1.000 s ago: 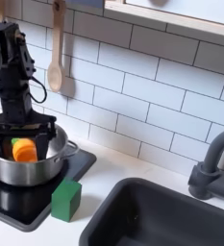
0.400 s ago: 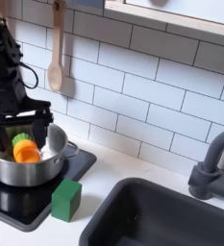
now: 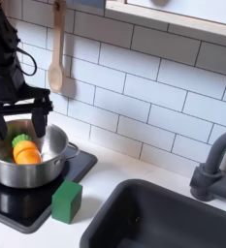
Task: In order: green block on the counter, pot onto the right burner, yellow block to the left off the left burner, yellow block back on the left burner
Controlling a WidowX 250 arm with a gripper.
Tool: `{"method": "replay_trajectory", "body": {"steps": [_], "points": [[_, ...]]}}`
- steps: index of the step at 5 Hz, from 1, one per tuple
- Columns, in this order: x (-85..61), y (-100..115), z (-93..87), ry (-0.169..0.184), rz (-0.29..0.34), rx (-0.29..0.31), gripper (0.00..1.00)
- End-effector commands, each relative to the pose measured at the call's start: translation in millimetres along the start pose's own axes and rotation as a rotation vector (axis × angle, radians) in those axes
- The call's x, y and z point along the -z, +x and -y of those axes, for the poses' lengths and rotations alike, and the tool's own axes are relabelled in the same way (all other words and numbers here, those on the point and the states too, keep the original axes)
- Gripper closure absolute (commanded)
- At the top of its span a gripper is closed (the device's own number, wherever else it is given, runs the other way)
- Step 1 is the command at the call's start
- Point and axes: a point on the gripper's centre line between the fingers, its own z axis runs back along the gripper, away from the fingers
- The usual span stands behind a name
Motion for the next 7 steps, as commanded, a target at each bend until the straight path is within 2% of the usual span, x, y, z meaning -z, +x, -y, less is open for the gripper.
{"method": "replay_trajectory", "body": {"steps": [1, 2, 3, 4, 7], "points": [[-31.8, -3.2, -8.9, 0.049, -0.007, -0.096, 0.0], [-24.3, -7.4, -30.2, 0.066, -0.025, -0.179, 0.0], [-19.6, -5.4, -47.4, 0.089, -0.017, -0.223, 0.0], [-26.1, -8.3, -60.0, 0.102, -0.008, -0.261, 0.0], [-34.1, -9.8, -88.5, 0.135, 0.004, -0.314, 0.0]]}}
